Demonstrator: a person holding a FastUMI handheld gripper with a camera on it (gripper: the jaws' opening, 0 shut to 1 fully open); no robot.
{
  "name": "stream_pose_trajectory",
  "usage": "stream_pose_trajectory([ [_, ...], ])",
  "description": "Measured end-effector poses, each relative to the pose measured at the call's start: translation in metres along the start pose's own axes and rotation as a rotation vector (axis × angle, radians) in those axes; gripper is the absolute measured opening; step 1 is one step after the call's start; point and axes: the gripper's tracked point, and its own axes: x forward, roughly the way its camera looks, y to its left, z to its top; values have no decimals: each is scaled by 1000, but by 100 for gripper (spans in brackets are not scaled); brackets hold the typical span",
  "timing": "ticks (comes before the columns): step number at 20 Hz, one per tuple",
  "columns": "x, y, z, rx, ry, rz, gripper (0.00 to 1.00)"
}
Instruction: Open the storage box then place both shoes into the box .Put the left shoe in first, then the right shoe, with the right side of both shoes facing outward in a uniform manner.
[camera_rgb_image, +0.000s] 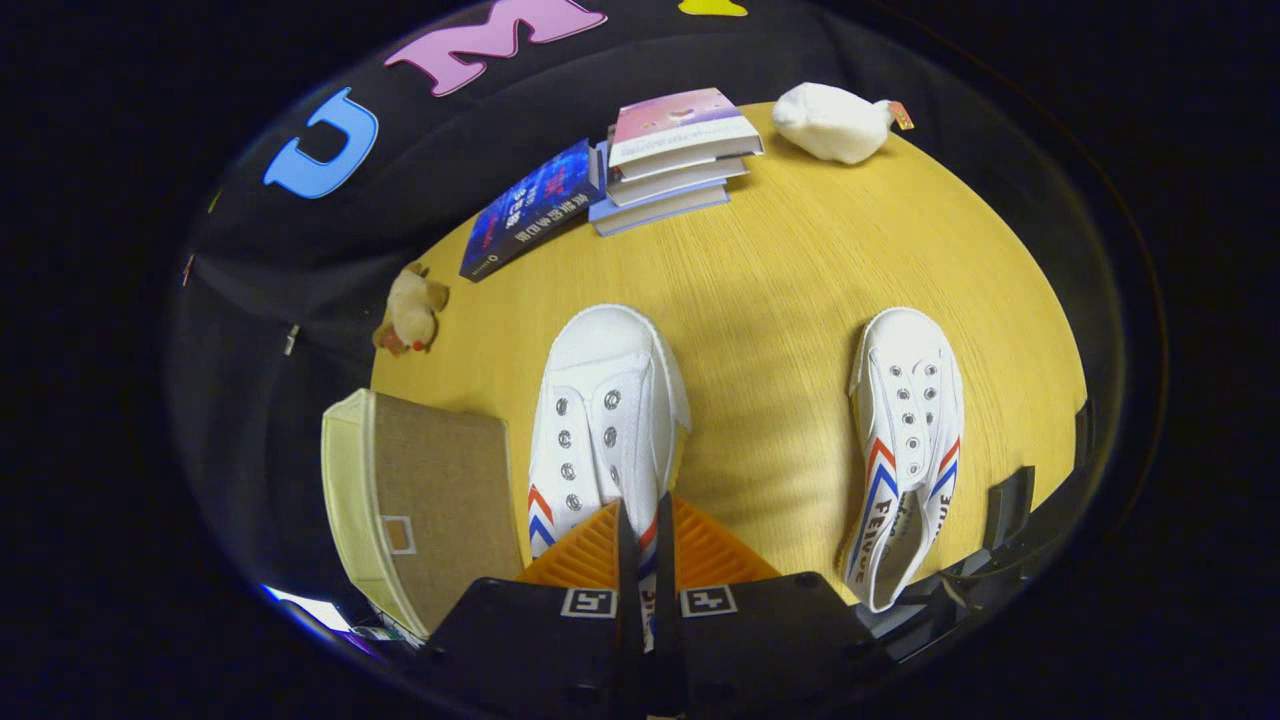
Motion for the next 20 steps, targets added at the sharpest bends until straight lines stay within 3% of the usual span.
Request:
stream_pose_trajectory([
  [10,-77,160,29,-24,-41,156,8],
  [15,-64,231,0,4,44,198,8],
  [20,-24,277,-58,10,176,191,8],
])
